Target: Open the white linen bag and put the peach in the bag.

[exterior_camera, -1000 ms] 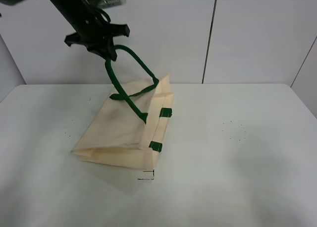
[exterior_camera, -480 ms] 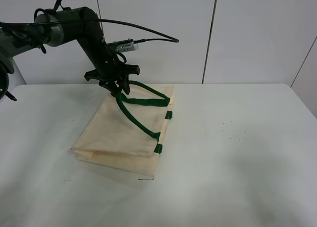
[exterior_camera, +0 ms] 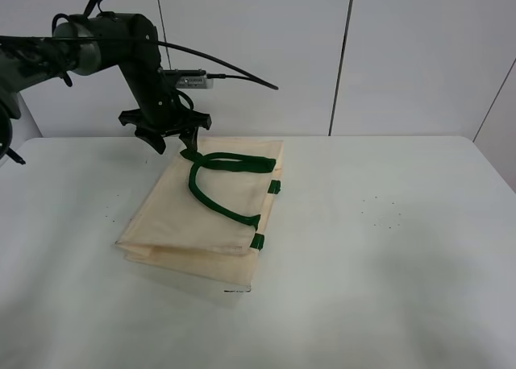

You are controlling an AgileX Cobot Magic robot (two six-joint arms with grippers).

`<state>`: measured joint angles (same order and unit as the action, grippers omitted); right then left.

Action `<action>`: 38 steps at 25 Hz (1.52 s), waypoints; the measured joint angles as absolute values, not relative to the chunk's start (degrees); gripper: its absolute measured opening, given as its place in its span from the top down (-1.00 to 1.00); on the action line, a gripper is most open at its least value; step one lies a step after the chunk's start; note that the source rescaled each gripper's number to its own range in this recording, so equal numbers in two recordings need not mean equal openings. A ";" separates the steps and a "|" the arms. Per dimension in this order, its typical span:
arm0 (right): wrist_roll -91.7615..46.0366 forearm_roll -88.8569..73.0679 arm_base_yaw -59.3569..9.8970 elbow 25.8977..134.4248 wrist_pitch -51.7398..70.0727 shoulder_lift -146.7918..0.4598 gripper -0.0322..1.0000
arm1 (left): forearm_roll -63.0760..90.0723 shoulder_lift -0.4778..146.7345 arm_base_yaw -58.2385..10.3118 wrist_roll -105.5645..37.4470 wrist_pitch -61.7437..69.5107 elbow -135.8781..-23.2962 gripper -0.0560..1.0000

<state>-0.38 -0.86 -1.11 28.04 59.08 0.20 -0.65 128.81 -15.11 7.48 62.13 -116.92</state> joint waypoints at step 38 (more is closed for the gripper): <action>-0.38 -0.86 -1.11 28.04 59.08 0.20 -1.00 | -1.60 64.53 -0.33 3.87 66.18 -54.28 -0.87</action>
